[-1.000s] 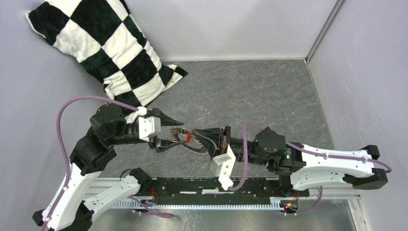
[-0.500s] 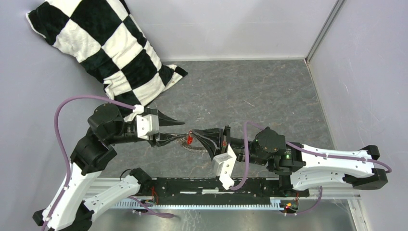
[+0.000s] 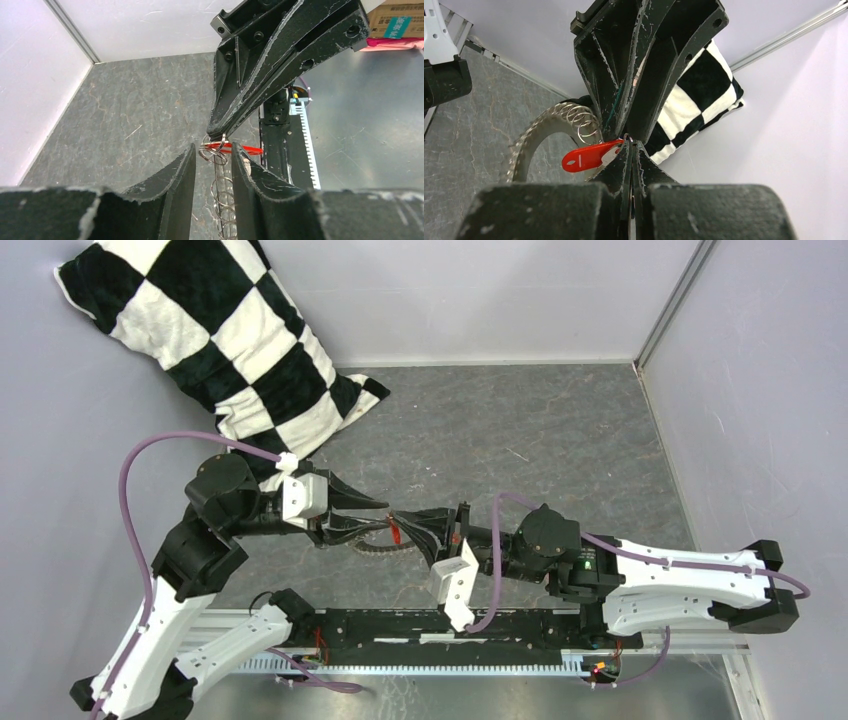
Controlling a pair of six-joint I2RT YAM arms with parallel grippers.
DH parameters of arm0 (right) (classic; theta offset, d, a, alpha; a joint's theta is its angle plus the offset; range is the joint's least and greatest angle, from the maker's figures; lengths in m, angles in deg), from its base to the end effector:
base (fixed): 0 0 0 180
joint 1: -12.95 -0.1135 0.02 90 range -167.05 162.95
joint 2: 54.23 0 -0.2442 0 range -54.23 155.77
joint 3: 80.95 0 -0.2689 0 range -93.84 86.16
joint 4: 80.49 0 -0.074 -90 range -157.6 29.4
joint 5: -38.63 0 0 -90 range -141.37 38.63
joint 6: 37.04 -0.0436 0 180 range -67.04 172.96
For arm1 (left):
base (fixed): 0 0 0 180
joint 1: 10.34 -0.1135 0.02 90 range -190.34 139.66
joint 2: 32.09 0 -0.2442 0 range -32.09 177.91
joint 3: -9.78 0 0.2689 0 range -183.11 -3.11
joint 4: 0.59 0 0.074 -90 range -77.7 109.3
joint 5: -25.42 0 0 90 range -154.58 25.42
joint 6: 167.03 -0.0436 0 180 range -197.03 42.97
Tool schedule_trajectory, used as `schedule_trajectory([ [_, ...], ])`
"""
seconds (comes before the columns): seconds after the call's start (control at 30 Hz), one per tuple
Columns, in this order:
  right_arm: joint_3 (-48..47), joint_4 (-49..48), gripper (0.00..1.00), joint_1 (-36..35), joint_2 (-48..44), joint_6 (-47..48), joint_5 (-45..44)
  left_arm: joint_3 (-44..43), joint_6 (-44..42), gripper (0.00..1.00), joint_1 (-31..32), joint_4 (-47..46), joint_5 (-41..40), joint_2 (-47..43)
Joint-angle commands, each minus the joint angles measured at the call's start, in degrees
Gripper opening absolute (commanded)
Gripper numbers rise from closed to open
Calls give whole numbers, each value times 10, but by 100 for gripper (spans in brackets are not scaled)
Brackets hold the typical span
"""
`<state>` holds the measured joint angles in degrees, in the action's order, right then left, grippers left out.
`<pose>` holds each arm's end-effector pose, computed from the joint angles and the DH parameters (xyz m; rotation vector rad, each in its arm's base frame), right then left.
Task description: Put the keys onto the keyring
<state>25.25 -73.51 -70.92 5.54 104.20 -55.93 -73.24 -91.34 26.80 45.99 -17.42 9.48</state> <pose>0.0328 0.2726 0.4041 -1.3238 0.6180 0.4081 0.0940 -0.1113 0.4443 1.2718 1.1662 -0.9757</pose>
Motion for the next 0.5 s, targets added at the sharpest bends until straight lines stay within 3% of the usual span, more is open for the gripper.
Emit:
schedule_trajectory([
  [0.0, -23, -29, 1, 3, 4, -10, -3, -1, 27, 38, -7, -15, 27, -4],
  [0.47, -40, -19, 1, 4, 13, -13, -24, 4, 10, 37, -14, 8, -22, -11],
])
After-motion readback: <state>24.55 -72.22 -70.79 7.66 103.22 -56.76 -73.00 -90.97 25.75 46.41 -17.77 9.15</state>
